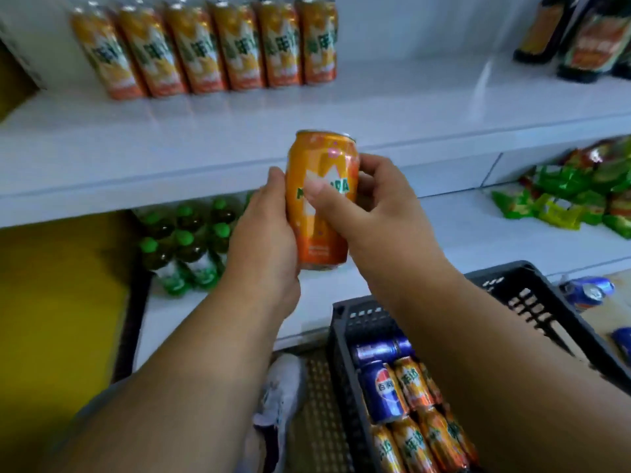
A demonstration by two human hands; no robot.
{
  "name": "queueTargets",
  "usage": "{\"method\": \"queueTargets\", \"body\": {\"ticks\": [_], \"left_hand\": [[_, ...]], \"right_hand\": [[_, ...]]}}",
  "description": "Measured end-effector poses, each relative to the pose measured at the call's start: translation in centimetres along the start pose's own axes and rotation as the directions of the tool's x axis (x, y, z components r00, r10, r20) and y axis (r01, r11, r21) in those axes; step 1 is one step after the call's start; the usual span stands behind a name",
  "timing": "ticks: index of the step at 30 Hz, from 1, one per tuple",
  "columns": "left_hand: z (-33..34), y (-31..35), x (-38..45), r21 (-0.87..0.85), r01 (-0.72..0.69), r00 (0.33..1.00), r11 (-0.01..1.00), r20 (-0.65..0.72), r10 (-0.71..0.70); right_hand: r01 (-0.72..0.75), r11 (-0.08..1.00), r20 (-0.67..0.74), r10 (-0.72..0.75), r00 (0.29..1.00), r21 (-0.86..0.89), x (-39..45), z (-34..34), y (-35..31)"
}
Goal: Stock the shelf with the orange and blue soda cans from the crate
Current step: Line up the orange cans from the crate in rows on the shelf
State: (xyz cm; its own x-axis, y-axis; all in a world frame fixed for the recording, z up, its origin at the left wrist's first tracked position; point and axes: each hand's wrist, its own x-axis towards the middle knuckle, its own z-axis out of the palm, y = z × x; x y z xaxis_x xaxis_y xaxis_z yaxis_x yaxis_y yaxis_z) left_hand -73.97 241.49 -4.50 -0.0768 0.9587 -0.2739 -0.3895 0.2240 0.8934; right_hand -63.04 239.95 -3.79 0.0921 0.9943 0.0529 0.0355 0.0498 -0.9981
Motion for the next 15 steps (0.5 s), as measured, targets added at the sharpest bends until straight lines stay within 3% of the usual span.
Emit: {"method": "queueTargets", "body": {"ticks": [4, 7, 9, 11, 13, 15], "left_hand": [[-5.0, 4.6, -0.5, -0.137, 0.029, 1.000, 0.990, 0.006, -0.028], [-7.3, 6.8, 0.0, -0.206, -0.029, 0.997, 0.978, -0.070, 0.015], [-8.1, 8.2, 0.9, -0.223, -0.150, 0.980, 0.963, -0.162, 0.115], [-8.9, 9.6, 2.2, -0.098, -0.331, 0.907, 0.938, -0.307, 0.288], [-9.3, 11.2, 3.7, 0.127, -0.453, 0.812, 0.883, -0.351, 0.467], [-9.6, 12.7, 5.4, 0.152, -0.470, 0.798, 0.870, -0.348, 0.492]], "right_hand": [[0.024, 1.000, 0.218, -0.022, 0.976, -0.007, 0.6, 5.4, -2.2], [0.083, 0.996, 0.224, -0.077, 0.972, -0.017, 1.6, 8.8, -3.3], [0.147, 0.989, 0.217, -0.140, 0.966, -0.017, 2.7, 10.9, -4.1], [0.221, 0.974, 0.214, -0.207, 0.955, -0.045, 4.0, 12.8, -5.3], [0.283, 0.954, 0.189, -0.261, 0.947, -0.101, 5.7, 14.5, -6.5], [0.311, 0.940, 0.150, -0.290, 0.945, -0.138, 7.8, 16.2, -7.2]]}}
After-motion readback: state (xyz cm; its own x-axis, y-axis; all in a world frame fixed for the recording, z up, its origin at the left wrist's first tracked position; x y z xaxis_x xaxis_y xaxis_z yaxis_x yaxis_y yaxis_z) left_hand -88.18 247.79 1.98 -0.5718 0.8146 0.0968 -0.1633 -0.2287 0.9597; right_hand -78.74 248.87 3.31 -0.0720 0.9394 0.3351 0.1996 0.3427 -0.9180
